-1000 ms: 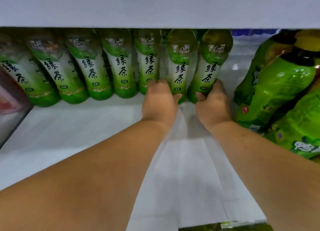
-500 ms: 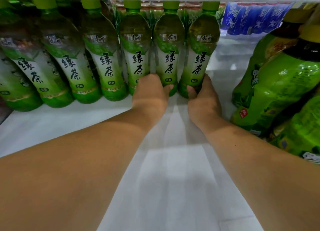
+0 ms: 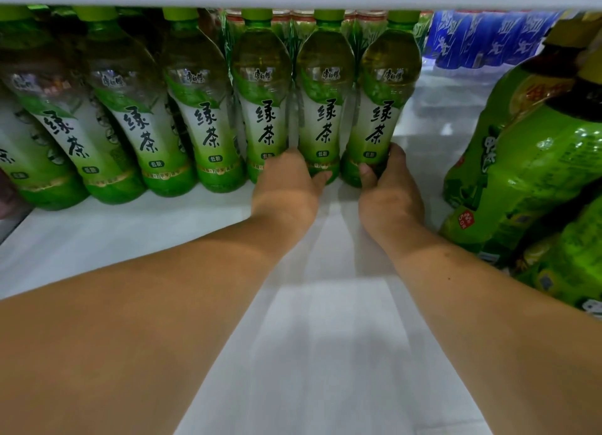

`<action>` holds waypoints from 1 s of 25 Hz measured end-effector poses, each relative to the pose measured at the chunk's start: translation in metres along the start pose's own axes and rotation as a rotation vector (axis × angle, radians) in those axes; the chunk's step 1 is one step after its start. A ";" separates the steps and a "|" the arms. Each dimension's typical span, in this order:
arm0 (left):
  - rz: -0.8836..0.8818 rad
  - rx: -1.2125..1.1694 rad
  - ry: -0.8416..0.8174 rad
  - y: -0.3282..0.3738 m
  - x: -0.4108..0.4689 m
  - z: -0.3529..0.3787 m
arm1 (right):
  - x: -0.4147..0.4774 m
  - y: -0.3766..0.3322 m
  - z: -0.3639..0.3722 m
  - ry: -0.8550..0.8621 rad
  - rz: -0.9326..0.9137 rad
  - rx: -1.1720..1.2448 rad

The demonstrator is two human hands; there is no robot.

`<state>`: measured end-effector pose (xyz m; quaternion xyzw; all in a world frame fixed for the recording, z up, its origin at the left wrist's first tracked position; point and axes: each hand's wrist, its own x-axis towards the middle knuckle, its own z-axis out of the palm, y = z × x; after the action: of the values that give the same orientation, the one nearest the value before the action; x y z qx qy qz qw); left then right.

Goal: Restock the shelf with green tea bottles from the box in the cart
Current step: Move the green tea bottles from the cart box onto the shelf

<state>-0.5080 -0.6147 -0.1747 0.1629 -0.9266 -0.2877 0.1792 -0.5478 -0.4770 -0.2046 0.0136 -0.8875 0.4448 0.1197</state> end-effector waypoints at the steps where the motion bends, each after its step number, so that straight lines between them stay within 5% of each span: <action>1: 0.003 0.006 0.001 0.000 -0.001 -0.001 | 0.000 0.000 0.000 -0.002 -0.005 -0.002; 16: -0.183 -0.271 -0.240 -0.003 -0.033 -0.042 | -0.026 -0.016 -0.020 -0.086 0.087 0.027; 25: -0.343 -0.426 -0.243 -0.029 -0.085 -0.092 | -0.089 -0.024 -0.039 -0.170 0.260 0.220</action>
<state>-0.3876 -0.6467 -0.1410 0.2402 -0.8189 -0.5191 0.0458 -0.4500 -0.4680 -0.1829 -0.0507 -0.8348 0.5480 -0.0166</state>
